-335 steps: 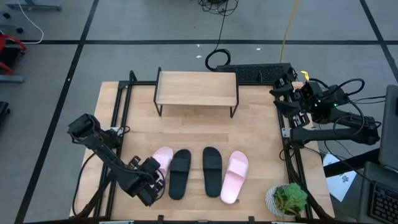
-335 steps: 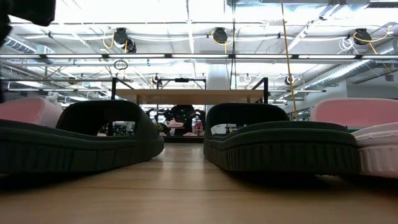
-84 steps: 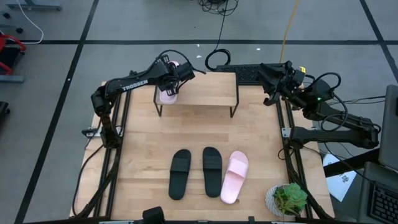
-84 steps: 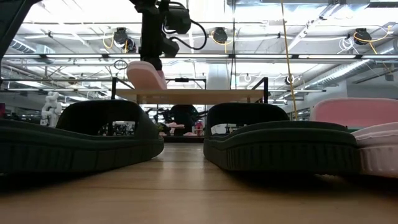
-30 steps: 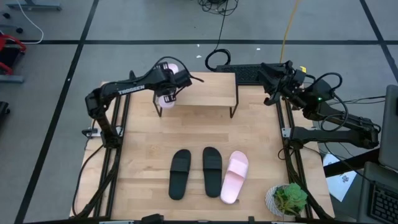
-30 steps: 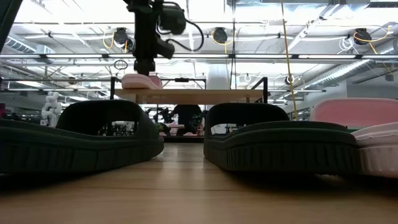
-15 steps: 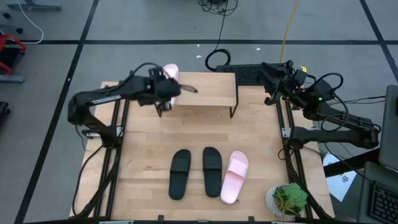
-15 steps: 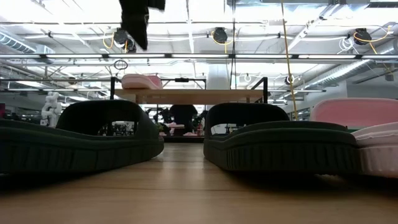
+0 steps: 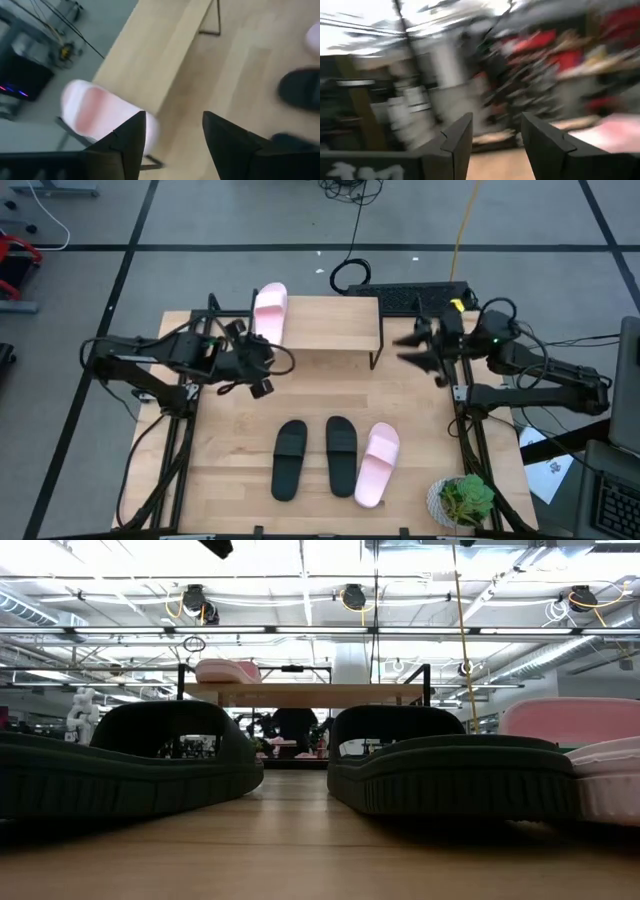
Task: Pick and place slides into the shelf
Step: Put the pink slide on the shelf
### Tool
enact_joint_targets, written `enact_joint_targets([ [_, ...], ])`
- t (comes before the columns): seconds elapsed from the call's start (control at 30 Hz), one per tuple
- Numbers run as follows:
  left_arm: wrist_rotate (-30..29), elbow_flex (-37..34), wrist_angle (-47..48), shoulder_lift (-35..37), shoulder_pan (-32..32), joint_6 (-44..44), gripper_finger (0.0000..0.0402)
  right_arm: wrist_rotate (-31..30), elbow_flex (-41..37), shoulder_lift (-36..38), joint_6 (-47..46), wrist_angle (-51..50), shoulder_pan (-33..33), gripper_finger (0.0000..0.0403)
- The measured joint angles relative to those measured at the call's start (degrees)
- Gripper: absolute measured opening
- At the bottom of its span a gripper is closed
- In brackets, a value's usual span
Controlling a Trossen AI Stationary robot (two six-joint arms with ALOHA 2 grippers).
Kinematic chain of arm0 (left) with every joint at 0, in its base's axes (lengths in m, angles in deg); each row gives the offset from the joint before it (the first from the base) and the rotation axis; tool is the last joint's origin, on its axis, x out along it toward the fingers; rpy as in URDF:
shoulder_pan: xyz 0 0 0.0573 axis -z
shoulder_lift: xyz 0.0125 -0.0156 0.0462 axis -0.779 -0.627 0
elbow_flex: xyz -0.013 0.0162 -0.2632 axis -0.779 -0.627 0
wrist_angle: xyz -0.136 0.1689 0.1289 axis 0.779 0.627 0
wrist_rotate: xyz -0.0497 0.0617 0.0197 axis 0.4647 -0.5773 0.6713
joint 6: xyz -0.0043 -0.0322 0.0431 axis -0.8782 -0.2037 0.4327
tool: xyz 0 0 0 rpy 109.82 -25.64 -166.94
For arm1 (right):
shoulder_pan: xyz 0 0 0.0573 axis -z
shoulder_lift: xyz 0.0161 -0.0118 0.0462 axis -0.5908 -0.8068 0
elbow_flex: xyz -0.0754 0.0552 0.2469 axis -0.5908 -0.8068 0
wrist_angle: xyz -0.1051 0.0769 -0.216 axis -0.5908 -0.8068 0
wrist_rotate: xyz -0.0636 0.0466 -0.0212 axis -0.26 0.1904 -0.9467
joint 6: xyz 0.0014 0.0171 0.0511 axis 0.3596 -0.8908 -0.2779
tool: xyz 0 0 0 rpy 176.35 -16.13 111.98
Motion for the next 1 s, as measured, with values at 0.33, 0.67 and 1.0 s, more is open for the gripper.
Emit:
enact_joint_targets([
  [0.33, 3.6, -0.1, -1.5, -1.5, 5.1, -14.2, 0.0196, 7.3, 0.0, -0.3, -14.2, -9.9, -13.2, 0.0155],
  [0.67, 5.1, 0.0, -4.3, -3.3, 8.8, -19.3, 0.0198, 2.3, 0.0, -5.8, -18.3, -32.7, -23.3, 0.0155],
  [1.0, 7.3, 0.0, -4.7, -5.5, 10.1, -19.2, 0.0199, 2.6, 0.0, -15.6, -19.7, -36.3, -25.3, 0.0155],
])
